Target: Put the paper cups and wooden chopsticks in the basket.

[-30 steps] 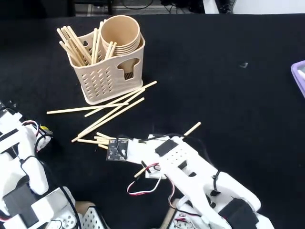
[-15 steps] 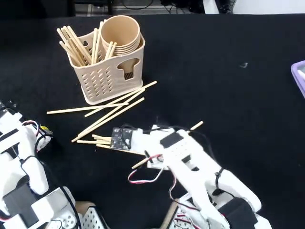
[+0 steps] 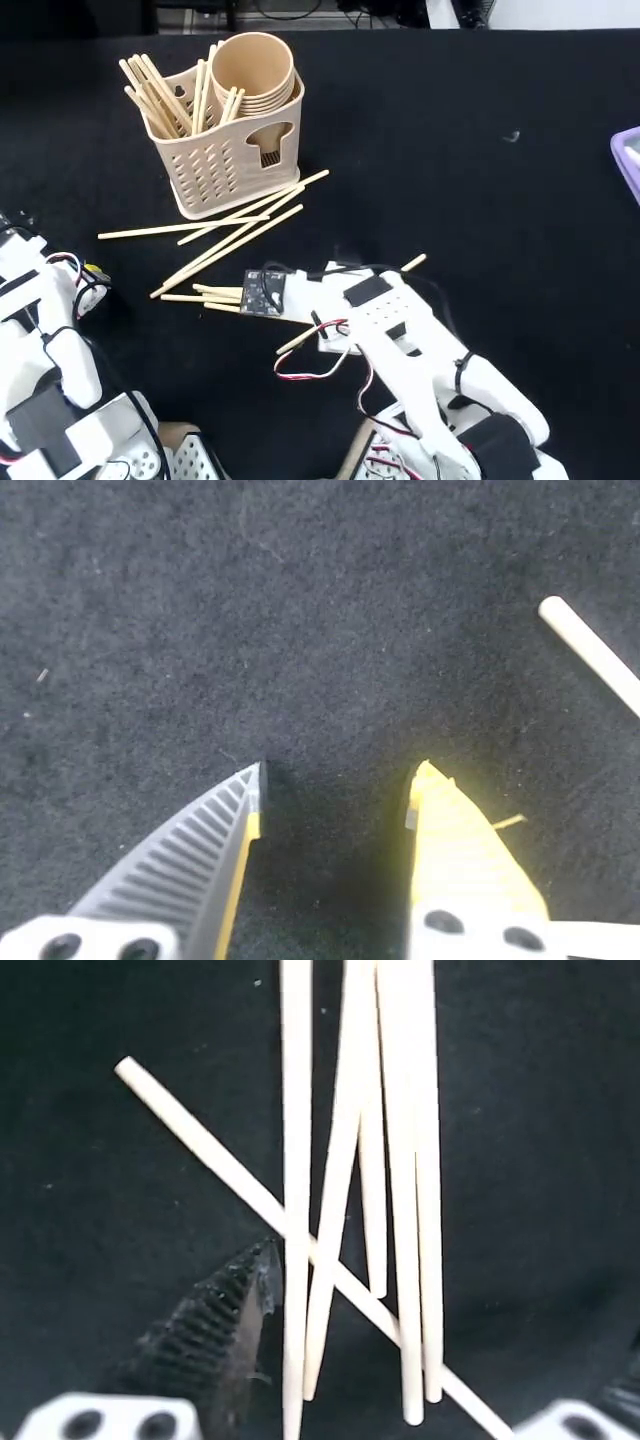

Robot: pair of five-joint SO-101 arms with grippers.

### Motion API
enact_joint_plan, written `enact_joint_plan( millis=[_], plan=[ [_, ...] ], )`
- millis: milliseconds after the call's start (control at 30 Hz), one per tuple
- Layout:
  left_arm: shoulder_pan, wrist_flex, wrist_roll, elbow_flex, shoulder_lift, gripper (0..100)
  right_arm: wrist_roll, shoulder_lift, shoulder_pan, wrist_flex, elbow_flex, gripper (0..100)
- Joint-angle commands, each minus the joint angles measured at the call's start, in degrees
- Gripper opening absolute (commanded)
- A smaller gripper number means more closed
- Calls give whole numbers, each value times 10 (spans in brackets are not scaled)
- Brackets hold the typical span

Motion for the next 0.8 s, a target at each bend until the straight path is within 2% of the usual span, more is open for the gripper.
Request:
enact_joint_plan(
  millis=[0, 267, 567, 633, 767],
  plan=[
    [2, -9, 2, -17, 1, 238, 19, 1, 2, -8, -3, 515],
    [1, -9, 2, -17, 1, 238, -55, 24, -34, -84, -6, 515],
    [1, -9, 2, -17, 1, 238, -54, 154, -38, -20, -107, 504],
    [1, -9, 2, -17, 1, 238, -54, 170, -38, -5, -119, 426],
    [1, -9, 2, -17, 1, 238, -57, 179, -38, 6, -127, 74]
  ],
)
